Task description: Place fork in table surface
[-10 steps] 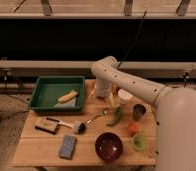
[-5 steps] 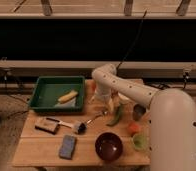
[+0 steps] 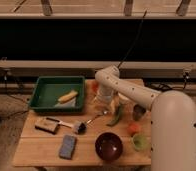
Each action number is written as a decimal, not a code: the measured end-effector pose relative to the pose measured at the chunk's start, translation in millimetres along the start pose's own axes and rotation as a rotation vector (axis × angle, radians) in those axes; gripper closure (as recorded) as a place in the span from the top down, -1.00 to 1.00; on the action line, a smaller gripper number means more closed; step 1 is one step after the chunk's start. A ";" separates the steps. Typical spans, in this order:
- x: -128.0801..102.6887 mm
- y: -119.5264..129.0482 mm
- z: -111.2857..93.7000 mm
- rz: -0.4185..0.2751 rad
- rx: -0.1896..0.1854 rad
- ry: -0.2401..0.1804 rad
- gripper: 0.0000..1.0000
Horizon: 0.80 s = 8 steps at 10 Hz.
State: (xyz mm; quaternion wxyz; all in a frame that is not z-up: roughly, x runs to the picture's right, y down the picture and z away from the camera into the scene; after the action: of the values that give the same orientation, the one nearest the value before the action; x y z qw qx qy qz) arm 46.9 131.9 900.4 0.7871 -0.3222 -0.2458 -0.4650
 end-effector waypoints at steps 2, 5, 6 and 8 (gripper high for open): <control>5.9 0.5 0.7 -0.002 0.011 0.006 0.60; 10.9 1.2 4.8 -0.046 -0.007 0.028 0.60; 10.1 -1.3 7.4 -0.082 -0.015 0.037 0.60; 9.2 -0.6 9.2 -0.119 -0.025 0.046 0.47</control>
State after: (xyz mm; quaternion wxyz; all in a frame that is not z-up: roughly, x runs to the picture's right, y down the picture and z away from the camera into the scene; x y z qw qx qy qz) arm 49.7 133.2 913.1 0.7595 -0.3058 -0.2407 -0.5213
